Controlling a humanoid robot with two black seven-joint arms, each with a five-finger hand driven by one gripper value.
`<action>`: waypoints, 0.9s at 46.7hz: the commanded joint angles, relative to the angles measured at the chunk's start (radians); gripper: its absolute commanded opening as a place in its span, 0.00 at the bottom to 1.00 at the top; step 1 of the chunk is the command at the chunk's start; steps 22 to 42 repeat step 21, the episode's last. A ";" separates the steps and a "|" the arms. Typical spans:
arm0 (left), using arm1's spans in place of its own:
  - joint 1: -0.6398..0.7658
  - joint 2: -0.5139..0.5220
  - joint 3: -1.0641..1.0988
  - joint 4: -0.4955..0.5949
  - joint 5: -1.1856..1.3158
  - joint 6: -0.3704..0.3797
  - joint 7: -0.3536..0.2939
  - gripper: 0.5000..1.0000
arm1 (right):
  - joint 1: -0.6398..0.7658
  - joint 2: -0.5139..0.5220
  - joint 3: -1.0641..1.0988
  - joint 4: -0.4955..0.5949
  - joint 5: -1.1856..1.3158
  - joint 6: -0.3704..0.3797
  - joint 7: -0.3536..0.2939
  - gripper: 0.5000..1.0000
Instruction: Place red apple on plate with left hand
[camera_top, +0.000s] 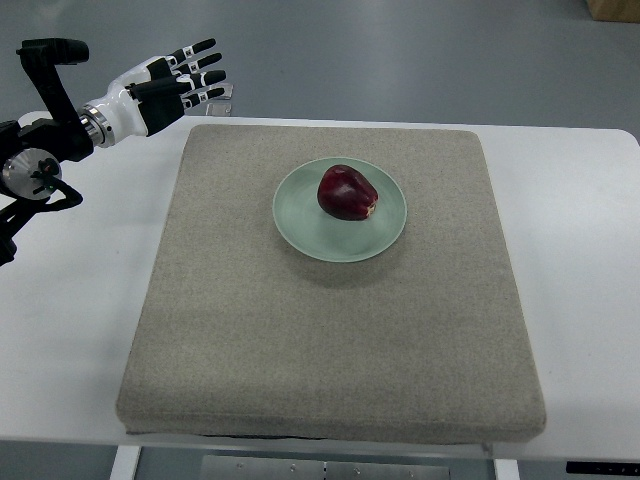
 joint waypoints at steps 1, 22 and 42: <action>-0.001 -0.004 -0.001 0.018 -0.035 -0.004 0.038 0.99 | 0.000 0.000 -0.001 0.003 0.001 0.008 0.000 0.86; -0.004 -0.010 -0.017 0.018 -0.046 -0.004 0.046 0.99 | -0.006 0.000 -0.004 0.014 0.001 0.009 -0.003 0.86; -0.004 -0.010 -0.017 0.018 -0.046 -0.004 0.046 0.99 | -0.006 0.000 -0.004 0.014 0.001 0.009 -0.003 0.86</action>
